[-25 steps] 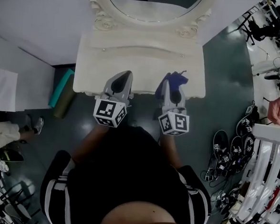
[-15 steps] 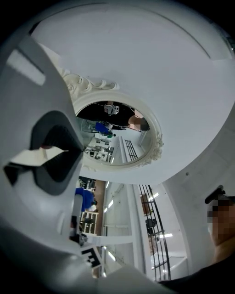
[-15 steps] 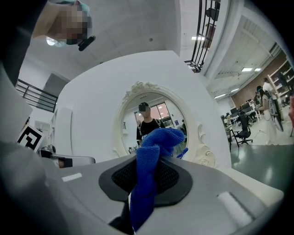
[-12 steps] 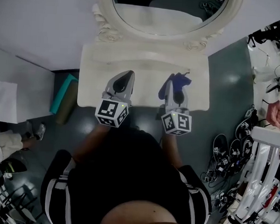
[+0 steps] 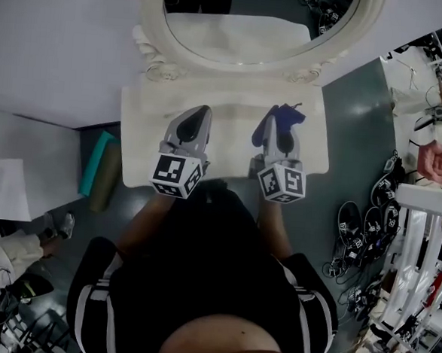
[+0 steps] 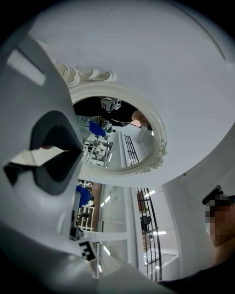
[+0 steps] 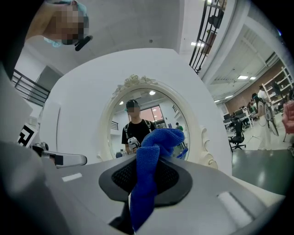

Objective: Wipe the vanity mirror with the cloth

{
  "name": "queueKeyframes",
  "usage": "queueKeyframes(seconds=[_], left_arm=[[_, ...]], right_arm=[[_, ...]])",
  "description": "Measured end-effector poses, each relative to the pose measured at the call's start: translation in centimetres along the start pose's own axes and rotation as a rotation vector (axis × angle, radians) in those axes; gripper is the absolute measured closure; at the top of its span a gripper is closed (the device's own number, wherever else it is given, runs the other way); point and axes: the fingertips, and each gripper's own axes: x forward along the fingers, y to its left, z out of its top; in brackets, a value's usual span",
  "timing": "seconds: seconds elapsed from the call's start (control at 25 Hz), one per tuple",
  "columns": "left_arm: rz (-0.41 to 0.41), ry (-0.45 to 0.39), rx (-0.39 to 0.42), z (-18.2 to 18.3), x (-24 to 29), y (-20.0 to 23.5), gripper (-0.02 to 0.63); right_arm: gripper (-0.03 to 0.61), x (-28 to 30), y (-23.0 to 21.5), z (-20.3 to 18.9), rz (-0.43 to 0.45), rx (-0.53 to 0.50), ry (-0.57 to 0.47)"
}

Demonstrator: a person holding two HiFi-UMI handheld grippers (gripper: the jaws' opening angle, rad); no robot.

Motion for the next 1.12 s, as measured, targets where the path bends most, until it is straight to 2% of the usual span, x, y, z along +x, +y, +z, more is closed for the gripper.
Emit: queueKeyframes(seconds=[0.4,0.56,0.76,1.12], left_arm=[[0.027,-0.002,0.003,1.3,4.3,-0.6,0.601],[0.04,-0.034,0.026,2.5,5.8,-0.2,0.601],[0.05,-0.044,0.016,3.0,7.2,0.0,0.601],[0.045,-0.06,0.046,4.1,8.6,-0.9,0.601]], right_arm=[[0.506,4.5,-4.4,3.2,-0.007,-0.005,-0.063],[0.506,7.4,-6.1,4.6,-0.013,-0.007,-0.104],[0.506,9.7,-7.3,5.9,-0.009,-0.004,-0.141],[0.506,13.4,-9.9,9.5,-0.03,0.009,-0.22]])
